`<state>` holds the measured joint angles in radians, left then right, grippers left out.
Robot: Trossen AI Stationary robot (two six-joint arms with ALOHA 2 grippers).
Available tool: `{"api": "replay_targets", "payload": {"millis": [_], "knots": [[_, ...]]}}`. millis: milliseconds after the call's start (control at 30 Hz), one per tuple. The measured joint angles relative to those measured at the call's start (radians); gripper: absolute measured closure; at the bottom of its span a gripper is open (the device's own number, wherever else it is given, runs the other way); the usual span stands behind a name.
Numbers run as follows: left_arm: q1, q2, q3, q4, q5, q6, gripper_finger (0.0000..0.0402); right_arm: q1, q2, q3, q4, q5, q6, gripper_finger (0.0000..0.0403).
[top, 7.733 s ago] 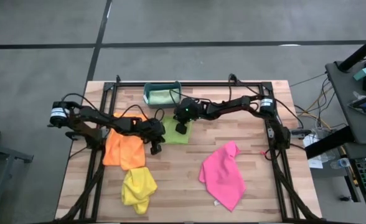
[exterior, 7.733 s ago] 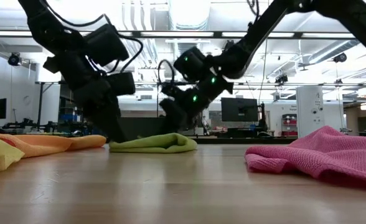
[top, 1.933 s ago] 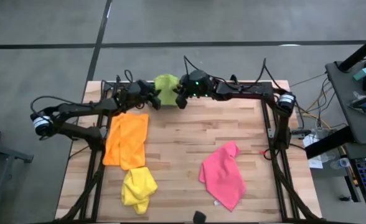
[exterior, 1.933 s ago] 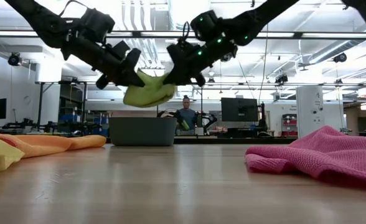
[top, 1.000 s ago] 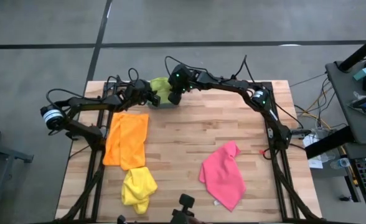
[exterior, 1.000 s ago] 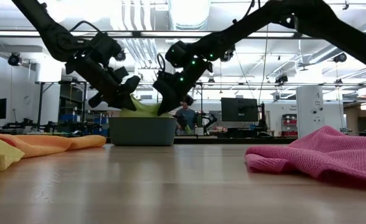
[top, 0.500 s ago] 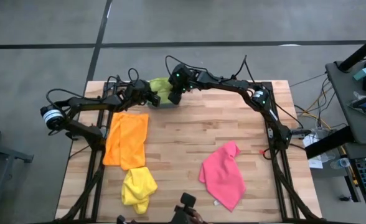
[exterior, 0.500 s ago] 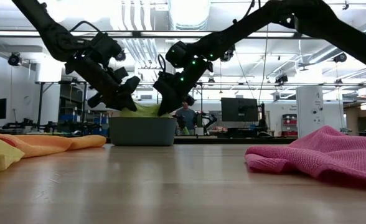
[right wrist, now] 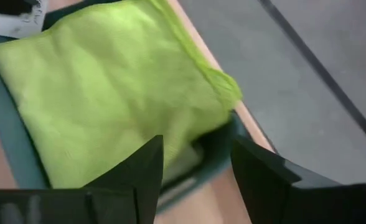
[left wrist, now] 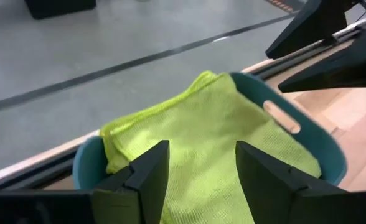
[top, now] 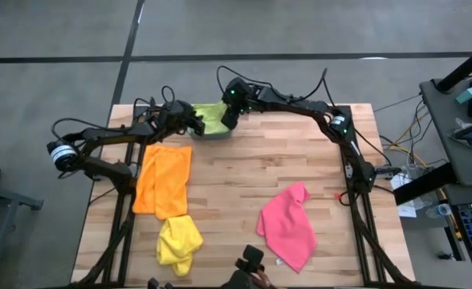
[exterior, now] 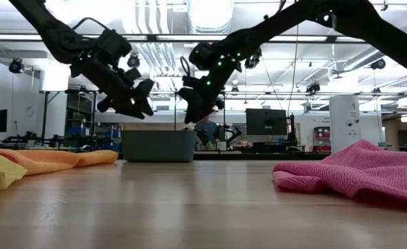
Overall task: Fold microfiber towels
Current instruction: Put the green towel into the bin
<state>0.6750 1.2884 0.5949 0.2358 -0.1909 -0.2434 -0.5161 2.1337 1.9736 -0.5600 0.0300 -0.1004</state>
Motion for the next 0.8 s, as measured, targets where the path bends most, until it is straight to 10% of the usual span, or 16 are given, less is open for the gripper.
{"api": "replay_targets", "payload": {"millis": [467, 800], "knots": [[-0.009, 0.095, 0.048, 0.044, 0.062, 0.05, 0.0332, 0.001, 0.008, 0.0, 0.095, -0.169, -0.048, 0.0381], [-0.008, 0.265, 0.087, 0.029, 0.031, 0.068, 0.0396, -0.007, 0.108, -0.002, 0.22, -0.156, -0.069, 0.0394]]}}
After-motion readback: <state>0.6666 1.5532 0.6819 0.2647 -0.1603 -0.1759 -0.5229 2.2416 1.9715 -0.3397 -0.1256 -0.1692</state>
